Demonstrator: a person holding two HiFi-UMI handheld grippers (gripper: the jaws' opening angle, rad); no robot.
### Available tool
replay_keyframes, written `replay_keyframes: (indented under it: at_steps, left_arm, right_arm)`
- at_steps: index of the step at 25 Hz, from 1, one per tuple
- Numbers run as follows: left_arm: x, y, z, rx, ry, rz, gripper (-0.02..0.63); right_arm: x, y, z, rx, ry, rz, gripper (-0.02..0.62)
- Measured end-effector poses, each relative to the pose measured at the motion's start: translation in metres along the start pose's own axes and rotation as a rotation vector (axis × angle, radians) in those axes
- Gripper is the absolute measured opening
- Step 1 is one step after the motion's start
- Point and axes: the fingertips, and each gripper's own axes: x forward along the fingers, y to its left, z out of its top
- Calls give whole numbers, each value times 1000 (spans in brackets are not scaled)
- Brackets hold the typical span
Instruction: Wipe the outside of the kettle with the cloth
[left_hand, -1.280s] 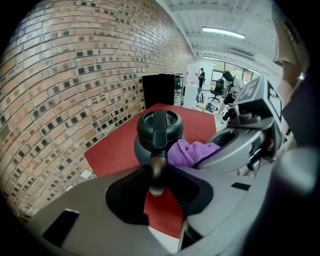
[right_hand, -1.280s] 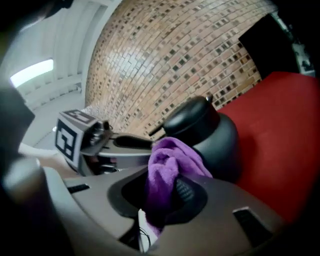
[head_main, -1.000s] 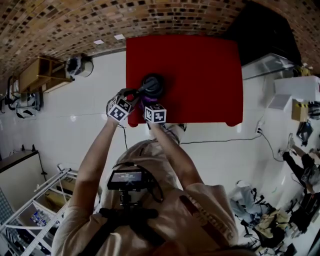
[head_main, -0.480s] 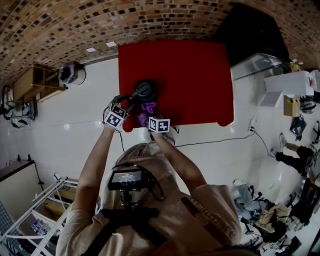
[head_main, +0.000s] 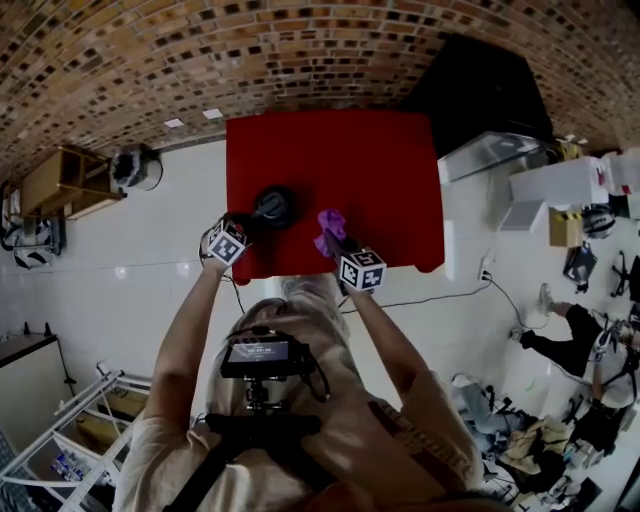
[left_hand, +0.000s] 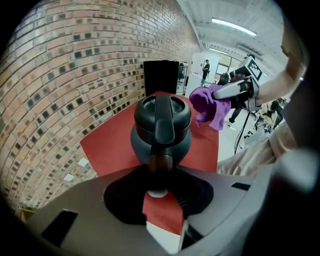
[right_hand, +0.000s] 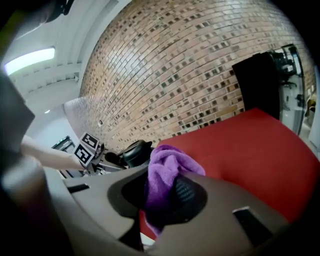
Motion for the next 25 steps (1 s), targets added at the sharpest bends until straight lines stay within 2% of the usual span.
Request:
replay_keyframes:
  at_steps: [2,4,6,10,16,18,20,23,25]
  left_arm:
    - [0,-2,-1,-10,42,-21,117]
    - [-6,-17,14,-64,37,-100,118]
    - [-11,-30,40,-189,-43,-190,117]
    - [-6,-25,76,-527,-193,-319,115]
    - [6,-30,96,-845,-302,-465,117]
    - [6,-28,102,-953,-392,-491,118]
    - [6,-17,96,-1091,-534,-496,118]
    - [0,11,67,-1309,-752,-463,117]
    - [-2,17,42,-1401,-838,-451,117]
  right_arm:
    - [-6,-10,15,-1,-12,-6,81]
    - [-7,-15,29,1,-12,-3,81]
    - [-9,-14,42,-16,-12,19,82]
    - [-14,-25,62,-43,-13,62,83]
    - [-14,-59,82,-34,-12,47,83]
    - [-14,-66,84,-32,-1,43,83]
    - [-12,-67,84,-34,14,50,83]
    - [-2,-60,85,-51,35,81,83]
    - [6,-52,82,-69,59,109,83]
